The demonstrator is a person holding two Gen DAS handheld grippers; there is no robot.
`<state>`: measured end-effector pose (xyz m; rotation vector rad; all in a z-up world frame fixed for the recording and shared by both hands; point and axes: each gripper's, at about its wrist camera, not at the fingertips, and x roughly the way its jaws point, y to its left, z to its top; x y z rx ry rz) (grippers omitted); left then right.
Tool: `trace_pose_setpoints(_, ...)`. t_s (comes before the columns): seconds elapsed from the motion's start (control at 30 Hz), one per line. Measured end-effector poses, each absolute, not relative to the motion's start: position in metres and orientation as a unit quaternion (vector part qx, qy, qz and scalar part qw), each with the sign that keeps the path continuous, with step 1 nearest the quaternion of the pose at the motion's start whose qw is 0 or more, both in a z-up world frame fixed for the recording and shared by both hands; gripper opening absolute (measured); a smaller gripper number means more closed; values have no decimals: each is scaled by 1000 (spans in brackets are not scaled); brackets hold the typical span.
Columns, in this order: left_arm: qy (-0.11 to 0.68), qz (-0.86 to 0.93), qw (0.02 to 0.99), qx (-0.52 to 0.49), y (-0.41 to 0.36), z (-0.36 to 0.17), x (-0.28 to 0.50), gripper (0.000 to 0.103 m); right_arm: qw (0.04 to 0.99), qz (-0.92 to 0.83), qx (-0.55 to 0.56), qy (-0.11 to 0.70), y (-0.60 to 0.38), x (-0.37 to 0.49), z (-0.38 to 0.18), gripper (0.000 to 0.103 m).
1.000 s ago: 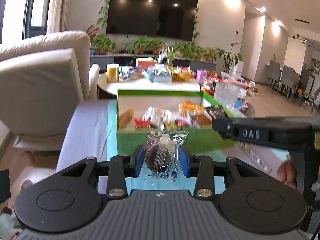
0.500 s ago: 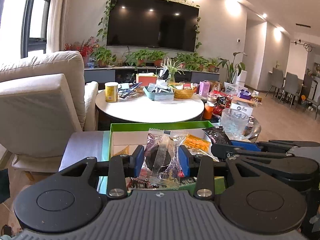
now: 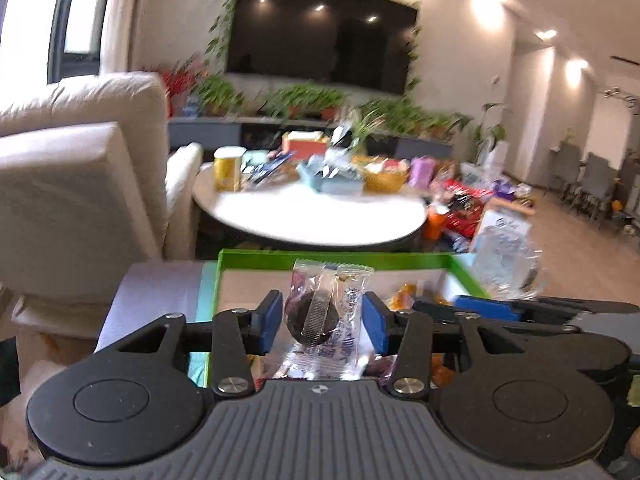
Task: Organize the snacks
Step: 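Carry both snacks into the green box and open both grippers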
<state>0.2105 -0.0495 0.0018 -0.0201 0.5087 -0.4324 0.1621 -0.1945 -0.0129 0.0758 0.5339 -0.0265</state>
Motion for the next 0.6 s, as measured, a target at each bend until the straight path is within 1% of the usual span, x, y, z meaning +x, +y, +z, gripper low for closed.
trace_pose_setpoints(0.13, 257, -197, 946, -22, -45, -7, 215, 57, 959, -16, 66, 274, -204, 162, -21, 38)
trace_pose_setpoints(0.27, 264, -202, 943, -23, -44, -10, 207, 58, 954, -11, 91, 284, -208, 154, -21, 38)
trace_pose_setpoints(0.6, 240, -209, 948, -23, -36, 10, 172, 59, 963, -21, 88, 256, -209, 119, 4, 38)
